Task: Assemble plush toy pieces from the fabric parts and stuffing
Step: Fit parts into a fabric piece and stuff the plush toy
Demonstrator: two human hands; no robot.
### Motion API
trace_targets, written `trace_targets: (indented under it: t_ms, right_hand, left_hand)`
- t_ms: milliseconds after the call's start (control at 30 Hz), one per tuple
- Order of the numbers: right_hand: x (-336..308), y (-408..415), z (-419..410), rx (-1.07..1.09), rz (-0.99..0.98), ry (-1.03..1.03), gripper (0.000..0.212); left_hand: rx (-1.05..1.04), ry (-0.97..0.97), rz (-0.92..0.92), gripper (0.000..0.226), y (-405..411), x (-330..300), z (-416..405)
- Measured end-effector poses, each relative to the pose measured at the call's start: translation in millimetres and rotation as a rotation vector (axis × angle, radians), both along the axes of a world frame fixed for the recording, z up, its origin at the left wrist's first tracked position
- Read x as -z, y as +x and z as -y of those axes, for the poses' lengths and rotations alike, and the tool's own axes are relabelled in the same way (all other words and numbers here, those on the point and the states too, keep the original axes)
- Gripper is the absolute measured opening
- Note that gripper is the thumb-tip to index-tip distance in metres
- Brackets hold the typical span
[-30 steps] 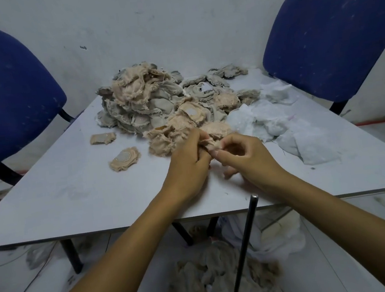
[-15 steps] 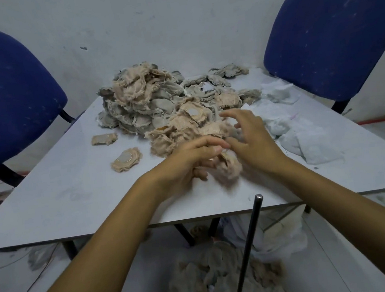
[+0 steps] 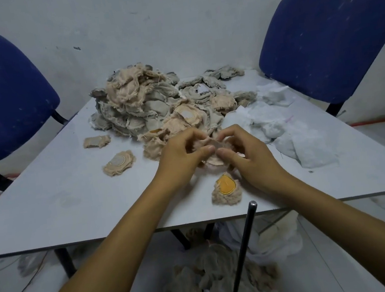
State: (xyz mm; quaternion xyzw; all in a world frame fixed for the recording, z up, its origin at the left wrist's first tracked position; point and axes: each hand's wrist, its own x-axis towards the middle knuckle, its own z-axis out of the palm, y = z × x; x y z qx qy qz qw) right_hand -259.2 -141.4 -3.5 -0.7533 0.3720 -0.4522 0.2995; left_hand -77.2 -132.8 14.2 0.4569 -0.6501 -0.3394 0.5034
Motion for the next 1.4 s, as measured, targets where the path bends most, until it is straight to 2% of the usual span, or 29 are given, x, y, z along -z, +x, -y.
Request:
trace_targets:
  t_ms: [67,167,300,400,467,600,700,767,833,933,1033,1133,1200,1267,1333,1400]
  right_hand:
    - [0,-1,-3,-0.020,0.000,-0.005,0.024]
    - [0,-4,-7,-0.115,0.077,0.112,0.034]
    - [-2,-7,-4,-0.152,0.231,0.266,0.016]
    - [-3,-8,-2,-0.141,0.267,0.340,0.010]
    - [-4,-6,-1,-0.114,0.264,0.375,0.018]
    - [-7,-2,3,-0.106,0.356,0.507,0.036]
    - [-9,-6,5,-0.256,0.371,0.578,0.035]
    - [-9,-10,5,-0.379,0.336,0.555,0.024]
    - [-9,-12,5,-0.411,0.331,0.550,0.018]
    - [-7,-7,3,-0.288,0.347,0.516,0.010]
    - [-1,2,1,-0.067,0.305,0.365,0.028]
    - [0,1,-1,0.137,0.373,0.267,0.038]
    - [-1,-1,-2,0.147,0.351,0.223,0.036]
    - [-1,0,-5,0.109,0.239,0.162,0.036]
    - [-1,3,-8,0.059,0.095,0.106,0.035]
    - [-3,3,-8,-0.041,0.109,0.164,0.024]
  left_hand:
    - [-0.016,0.085,-0.119,0.020,-3,1,-1]
    - [0.018,0.209,-0.264,0.018,-5,-1,-4]
    - [0.113,0.304,-0.292,0.016,-9,0,-11]
    - [0.164,0.337,-0.290,0.008,-9,0,-13]
    - [0.232,0.374,-0.331,0.010,-6,0,-13]
    - [0.498,0.452,-0.395,0.007,-1,-3,-16]
    - [0.331,0.361,-0.493,0.011,-4,-4,-14]
    - [0.172,0.295,-0.500,0.013,-7,-4,-11]
    - [0.042,0.229,-0.376,0.025,-10,-3,-9]
    - [-0.109,0.031,-0.079,0.035,-14,1,-10]
    - [-0.204,-0.184,0.120,0.040,-17,3,-12]
    - [-0.053,-0.128,0.086,0.030,-21,6,-14]
    - [0.092,0.050,-0.048,0.020,-22,8,-15]
    - [0.165,0.198,-0.174,0.017,-19,8,-14]
    - [0.129,0.215,-0.211,0.011,-16,6,-11]
    - [0.016,0.154,-0.196,0.017,-15,7,-11]
